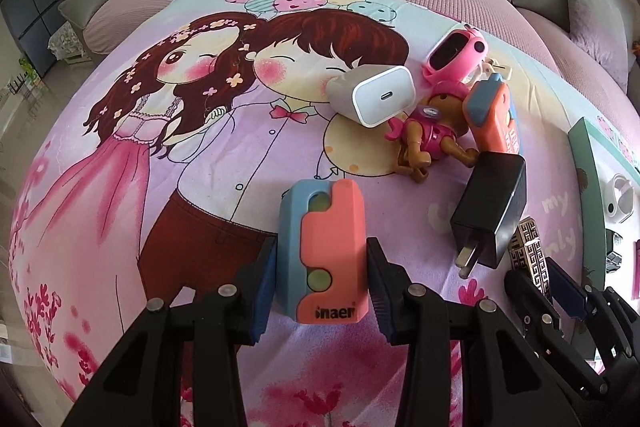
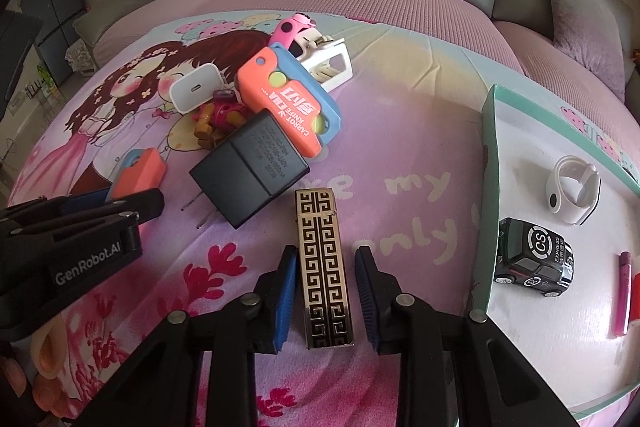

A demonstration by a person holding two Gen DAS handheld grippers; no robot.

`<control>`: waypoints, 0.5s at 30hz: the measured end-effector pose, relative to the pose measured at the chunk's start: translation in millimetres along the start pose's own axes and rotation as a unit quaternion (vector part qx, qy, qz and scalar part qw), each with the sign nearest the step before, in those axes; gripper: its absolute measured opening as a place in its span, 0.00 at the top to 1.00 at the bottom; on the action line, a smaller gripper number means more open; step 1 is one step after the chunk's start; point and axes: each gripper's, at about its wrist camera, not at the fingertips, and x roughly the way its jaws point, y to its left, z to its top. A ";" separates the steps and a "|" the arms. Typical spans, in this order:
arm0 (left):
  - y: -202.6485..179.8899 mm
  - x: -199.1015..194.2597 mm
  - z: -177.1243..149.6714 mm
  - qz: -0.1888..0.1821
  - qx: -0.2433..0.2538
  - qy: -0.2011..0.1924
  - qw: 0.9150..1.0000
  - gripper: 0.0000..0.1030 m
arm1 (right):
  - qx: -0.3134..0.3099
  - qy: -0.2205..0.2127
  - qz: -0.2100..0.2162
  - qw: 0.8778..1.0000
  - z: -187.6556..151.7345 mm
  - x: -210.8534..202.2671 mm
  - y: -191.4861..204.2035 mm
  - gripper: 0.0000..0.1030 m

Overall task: Organize rigid objects
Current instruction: 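Lift and carry the block and gold box over the teal tray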

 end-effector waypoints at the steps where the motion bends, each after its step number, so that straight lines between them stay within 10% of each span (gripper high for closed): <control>1: 0.8 -1.1 0.4 -0.002 -0.004 -0.002 1.000 0.57 | 0.006 -0.003 0.011 1.000 0.6 -0.9 -1.3 0.79; 15: 2.4 -33.3 7.2 -0.003 -0.015 -0.050 0.999 0.58 | 0.055 -0.066 0.038 0.996 9.8 -38.7 -23.7 0.79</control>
